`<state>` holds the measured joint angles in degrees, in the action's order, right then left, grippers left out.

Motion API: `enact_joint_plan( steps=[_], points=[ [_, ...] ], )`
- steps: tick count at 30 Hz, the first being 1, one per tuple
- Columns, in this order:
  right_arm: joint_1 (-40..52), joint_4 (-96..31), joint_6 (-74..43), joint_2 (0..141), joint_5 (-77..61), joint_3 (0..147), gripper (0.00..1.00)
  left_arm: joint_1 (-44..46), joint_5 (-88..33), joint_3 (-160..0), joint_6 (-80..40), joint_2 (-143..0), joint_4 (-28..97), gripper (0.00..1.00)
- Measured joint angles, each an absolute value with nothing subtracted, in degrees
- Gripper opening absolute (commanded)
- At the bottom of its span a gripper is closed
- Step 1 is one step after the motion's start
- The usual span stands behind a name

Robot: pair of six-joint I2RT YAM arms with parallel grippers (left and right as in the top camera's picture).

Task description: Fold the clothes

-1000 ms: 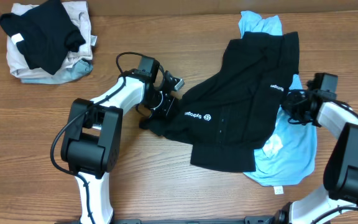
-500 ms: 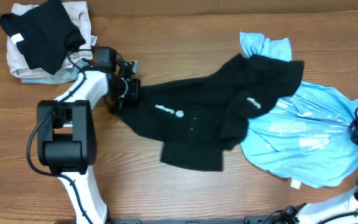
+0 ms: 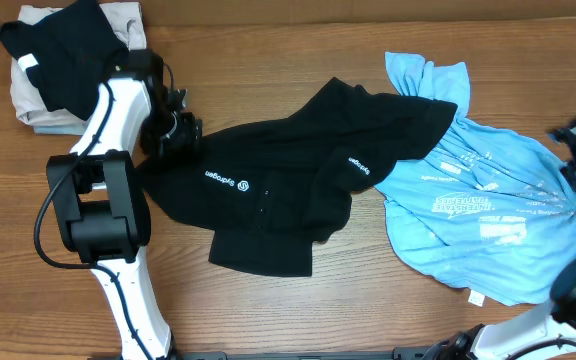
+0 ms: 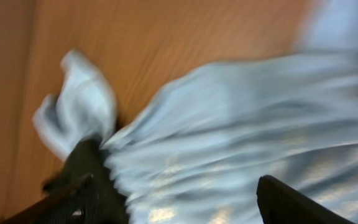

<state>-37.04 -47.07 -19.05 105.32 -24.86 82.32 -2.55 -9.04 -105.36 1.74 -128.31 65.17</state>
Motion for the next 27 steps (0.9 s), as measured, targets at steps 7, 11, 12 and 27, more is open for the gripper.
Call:
enact_joint_plan(
  steps=[7,11,12,27],
  points=[
    [-20.2,-46.0,-14.2,104.7,-20.2,82.5,0.89,4.1,-7.9,-120.8,3.2,-128.4,67.1,1.00],
    [-14.4,-39.3,-13.9,107.2,-15.6,82.1,0.89,7.4,-7.9,-121.6,3.2,-128.4,66.4,1.00],
    [-13.7,-37.5,-13.8,108.4,-15.0,82.1,0.88,8.0,-7.9,-121.6,3.3,-128.4,66.3,1.00],
    [-13.7,-25.6,-17.2,121.9,-9.0,81.7,0.34,10.9,-7.6,-121.6,3.6,-128.4,65.2,1.00]
  ],
)
